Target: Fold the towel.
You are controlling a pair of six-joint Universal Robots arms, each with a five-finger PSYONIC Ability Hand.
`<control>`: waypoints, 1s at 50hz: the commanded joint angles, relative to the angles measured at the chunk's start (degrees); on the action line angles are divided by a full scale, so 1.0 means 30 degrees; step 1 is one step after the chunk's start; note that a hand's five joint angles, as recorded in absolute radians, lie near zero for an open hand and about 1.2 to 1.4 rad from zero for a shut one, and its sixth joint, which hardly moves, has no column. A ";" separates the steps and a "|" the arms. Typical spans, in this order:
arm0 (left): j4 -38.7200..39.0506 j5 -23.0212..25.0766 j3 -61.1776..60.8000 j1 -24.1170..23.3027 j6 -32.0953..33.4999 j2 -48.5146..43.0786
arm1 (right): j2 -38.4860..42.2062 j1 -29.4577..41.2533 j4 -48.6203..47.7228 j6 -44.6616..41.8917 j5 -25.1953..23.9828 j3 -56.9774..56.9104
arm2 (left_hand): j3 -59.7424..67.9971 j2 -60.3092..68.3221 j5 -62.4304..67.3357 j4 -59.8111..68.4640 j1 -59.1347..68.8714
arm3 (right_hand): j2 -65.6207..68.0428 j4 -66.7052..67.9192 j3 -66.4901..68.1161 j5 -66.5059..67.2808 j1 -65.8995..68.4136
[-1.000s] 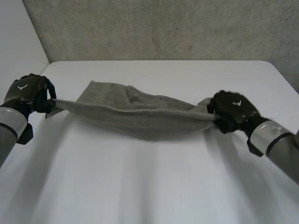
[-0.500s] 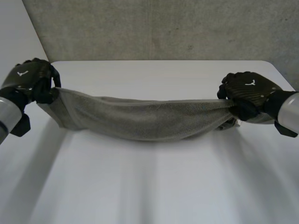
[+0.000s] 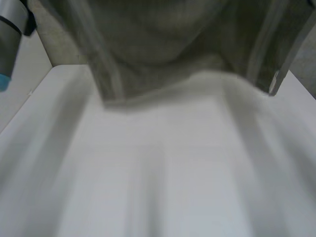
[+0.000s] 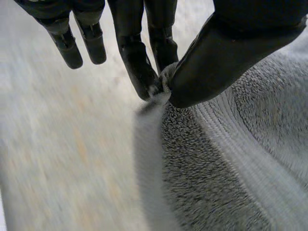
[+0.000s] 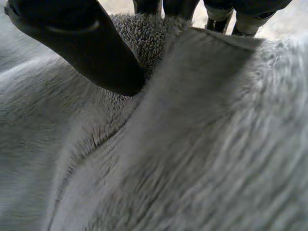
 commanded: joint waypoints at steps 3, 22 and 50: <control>0.1892 0.0889 -0.4736 0.1475 0.0858 0.0680 | -0.0605 -0.1865 0.0977 0.0033 -0.2809 0.5488 | -0.0993 0.0723 0.1180 -0.1121 0.1777 | 0.1222 -0.1455 -0.0831 0.0925 0.1329; 0.2243 0.4551 -1.7158 0.2002 0.5516 0.3522 | -0.3711 -0.3974 0.0421 -0.4537 -0.6383 1.9844 | -0.0993 0.0723 0.1180 -0.1121 0.1777 | 0.1222 -0.1455 -0.0831 0.0925 0.1329; 0.0632 0.4785 -1.7949 0.4170 0.3319 0.6833 | -0.3154 -0.6142 0.1534 -0.4215 -0.4684 2.0108 | -0.0993 0.0723 0.1180 -0.1121 0.1777 | 0.0120 -0.1455 -0.0831 -0.0176 0.0227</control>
